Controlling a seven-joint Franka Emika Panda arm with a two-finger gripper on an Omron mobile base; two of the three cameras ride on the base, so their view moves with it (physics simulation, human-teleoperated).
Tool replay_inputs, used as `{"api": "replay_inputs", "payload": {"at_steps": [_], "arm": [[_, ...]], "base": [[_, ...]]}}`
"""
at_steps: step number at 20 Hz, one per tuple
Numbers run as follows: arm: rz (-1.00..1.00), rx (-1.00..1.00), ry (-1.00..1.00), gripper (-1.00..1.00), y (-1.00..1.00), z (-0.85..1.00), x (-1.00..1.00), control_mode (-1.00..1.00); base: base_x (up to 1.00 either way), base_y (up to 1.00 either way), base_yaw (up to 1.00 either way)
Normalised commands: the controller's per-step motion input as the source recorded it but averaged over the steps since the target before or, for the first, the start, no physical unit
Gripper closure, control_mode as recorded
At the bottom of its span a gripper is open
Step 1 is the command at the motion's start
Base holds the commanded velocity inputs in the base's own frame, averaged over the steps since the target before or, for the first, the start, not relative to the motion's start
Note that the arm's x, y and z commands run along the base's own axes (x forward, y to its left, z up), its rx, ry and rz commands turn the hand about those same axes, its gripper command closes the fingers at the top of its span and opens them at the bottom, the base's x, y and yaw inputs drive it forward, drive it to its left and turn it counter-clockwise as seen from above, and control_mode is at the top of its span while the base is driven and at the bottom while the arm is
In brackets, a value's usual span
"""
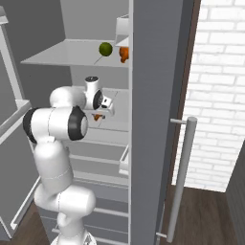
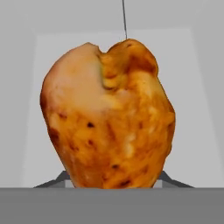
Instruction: Place one lime and one chicken drumstick in each tupperware on the nearby counter, to pack two identical lunches.
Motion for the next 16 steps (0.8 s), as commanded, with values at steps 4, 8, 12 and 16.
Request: {"api": "replay_inputs", "payload": {"at_steps": [4, 8, 12, 16], "arm": [[0.00, 0.03, -0.14, 1.00, -0.02, 0.05, -0.77, -1.00], [0.00, 0.09, -0.15, 1.00, -0.25, 0.61, -1.00, -1.00], [0.00, 0.14, -0.03, 1.00, -0.29, 1.00, -1.00, -1.00], [0.00, 0.11, 0.07, 1.00, -0.15, 1.00, -1.00, -1.00]], "base": [[0.00, 0.00, 0.00], [0.00, 0.00, 0.00], [0.00, 0.00, 0.00], [0.00, 0.00, 0.00]]}}
